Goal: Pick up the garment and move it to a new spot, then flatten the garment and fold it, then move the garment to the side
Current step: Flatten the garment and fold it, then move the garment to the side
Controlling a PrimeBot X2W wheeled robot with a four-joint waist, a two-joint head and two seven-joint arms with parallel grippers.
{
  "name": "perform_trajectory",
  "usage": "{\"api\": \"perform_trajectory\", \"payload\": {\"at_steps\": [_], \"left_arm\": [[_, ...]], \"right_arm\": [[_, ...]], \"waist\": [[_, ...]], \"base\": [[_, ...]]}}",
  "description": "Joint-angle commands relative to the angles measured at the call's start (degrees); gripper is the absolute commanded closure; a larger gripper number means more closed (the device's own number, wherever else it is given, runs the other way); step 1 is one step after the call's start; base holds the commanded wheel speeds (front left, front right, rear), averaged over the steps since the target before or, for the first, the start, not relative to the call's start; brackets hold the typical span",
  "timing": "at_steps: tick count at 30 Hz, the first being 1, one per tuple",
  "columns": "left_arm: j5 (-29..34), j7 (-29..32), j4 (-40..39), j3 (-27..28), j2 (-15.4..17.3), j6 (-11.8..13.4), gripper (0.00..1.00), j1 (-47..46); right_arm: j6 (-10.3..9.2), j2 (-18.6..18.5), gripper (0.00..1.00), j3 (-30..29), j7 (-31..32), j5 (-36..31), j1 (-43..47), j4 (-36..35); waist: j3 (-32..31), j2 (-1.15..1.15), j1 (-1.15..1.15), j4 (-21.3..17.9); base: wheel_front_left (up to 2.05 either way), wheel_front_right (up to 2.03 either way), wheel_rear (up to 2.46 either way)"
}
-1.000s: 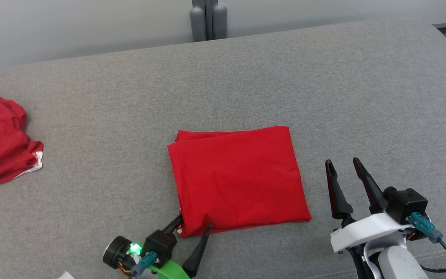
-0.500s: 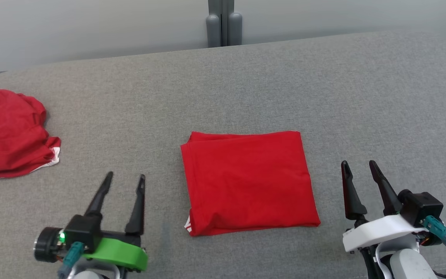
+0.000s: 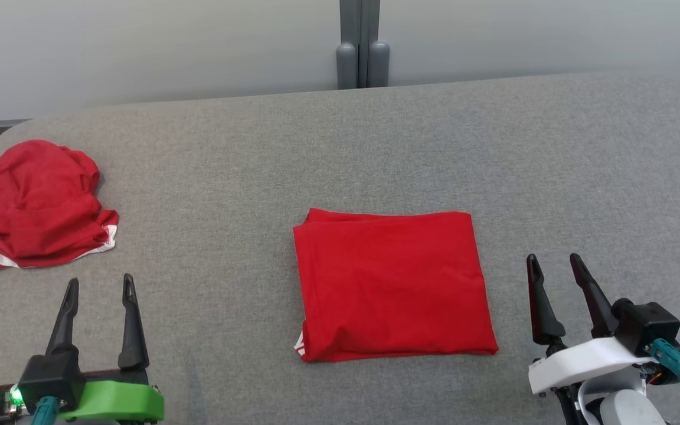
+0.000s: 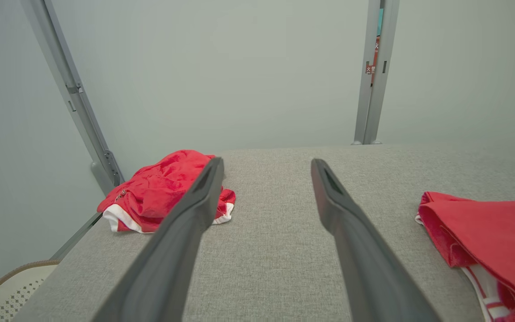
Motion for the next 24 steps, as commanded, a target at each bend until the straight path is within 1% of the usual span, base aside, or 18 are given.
{"api": "perform_trajectory", "payload": {"at_steps": [1, 12, 24], "left_arm": [[1.02, -0.16, 0.18, 0.27, -0.24, -0.43, 0.0, 1.43], [2.3, -0.17, 1.87, 0.71, -1.33, -1.65, 0.0, 2.16], [3.04, -0.17, 2.03, 1.59, -1.75, -2.28, 0.0, 1.78]], "right_arm": [[-0.03, -0.15, 0.0, 0.14, -0.14, -0.43, 1.05, -0.13], [-0.03, -0.02, 0.0, 2.0, -0.14, -3.56, 3.13, -1.92], [-0.03, 0.08, 0.0, 2.37, -0.14, -3.85, 3.22, -1.98]], "waist": [[-0.66, 0.0, 0.0, 0.31], [-2.06, 0.0, 0.0, 0.54], [-2.31, 0.0, 0.0, 0.47]], "base": [[0.0, 0.0, 0.0], [0.0, 0.0, 0.0], [0.0, 0.0, 0.0]]}}
